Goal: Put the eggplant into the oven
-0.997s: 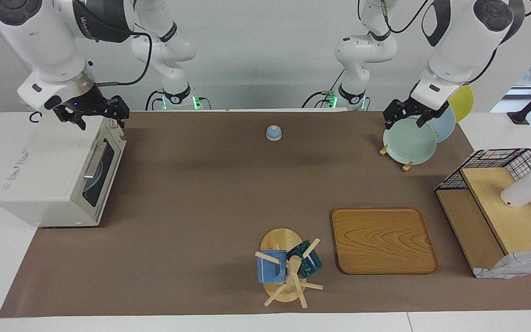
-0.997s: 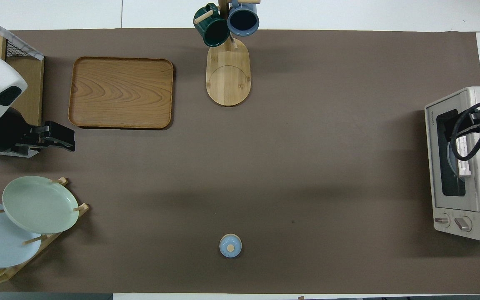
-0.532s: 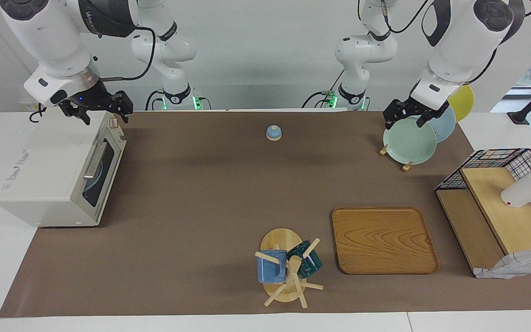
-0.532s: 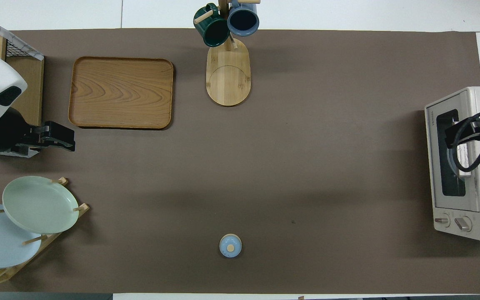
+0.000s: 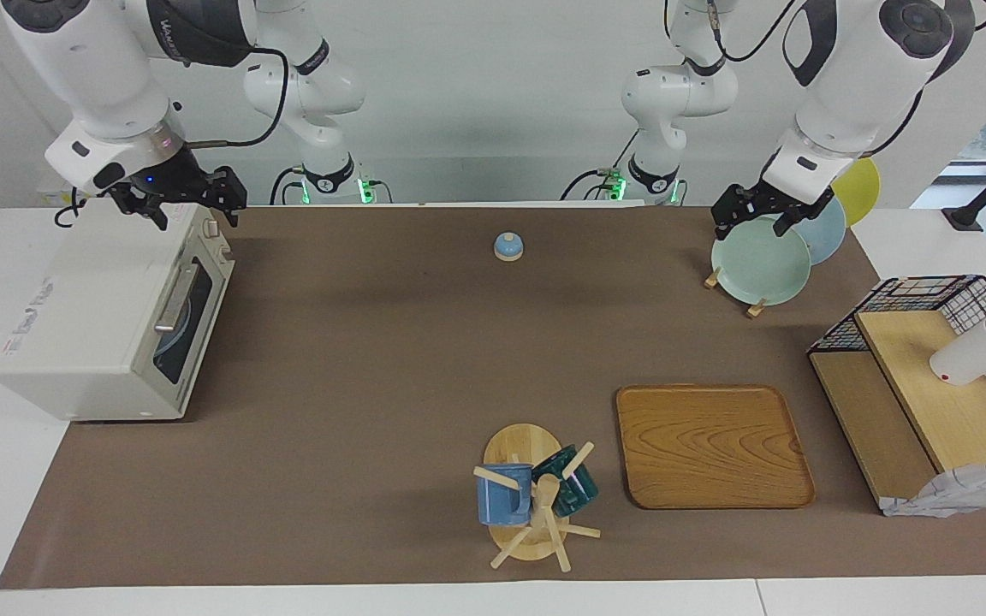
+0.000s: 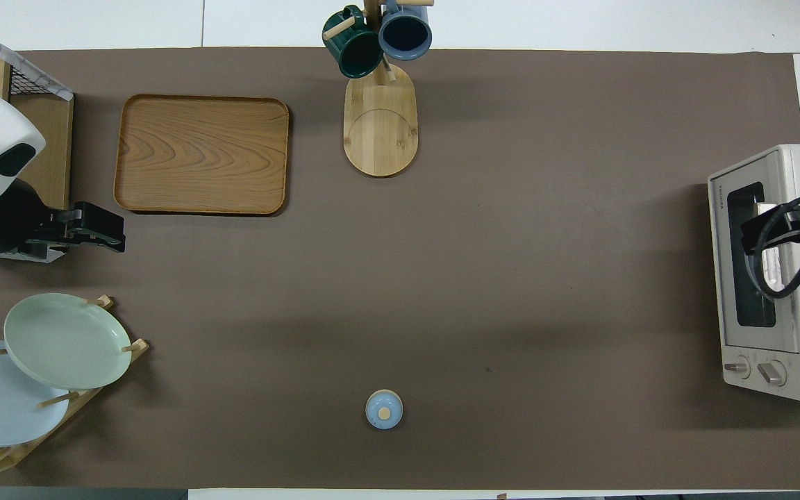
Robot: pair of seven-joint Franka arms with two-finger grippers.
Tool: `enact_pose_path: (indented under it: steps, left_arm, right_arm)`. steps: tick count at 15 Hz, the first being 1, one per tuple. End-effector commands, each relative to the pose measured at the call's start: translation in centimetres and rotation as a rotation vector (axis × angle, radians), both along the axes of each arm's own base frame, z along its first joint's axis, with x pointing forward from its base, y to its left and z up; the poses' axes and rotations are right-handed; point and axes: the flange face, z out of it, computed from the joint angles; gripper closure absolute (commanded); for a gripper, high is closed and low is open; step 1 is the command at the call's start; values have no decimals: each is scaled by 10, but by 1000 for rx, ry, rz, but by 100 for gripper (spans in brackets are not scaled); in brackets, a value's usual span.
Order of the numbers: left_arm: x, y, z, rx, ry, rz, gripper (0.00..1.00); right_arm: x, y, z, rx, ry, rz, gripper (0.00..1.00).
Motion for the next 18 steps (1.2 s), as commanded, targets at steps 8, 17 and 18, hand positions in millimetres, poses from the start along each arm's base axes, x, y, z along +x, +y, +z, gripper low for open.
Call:
enact_pose_path:
  steps: [8,17,18]
  left_arm:
    - [-3,4,3,-8,-10,4,0]
    - [-3,3,3,-8,-10,3,0]
    - [-3,4,3,-6,-11,4,0]
  right_arm:
    - [1,-7,1,42,-82,-47,0]
    - [1,-4,3,42,-85,-43,0]
    - [1,-5,3,42,-81,-46,0]
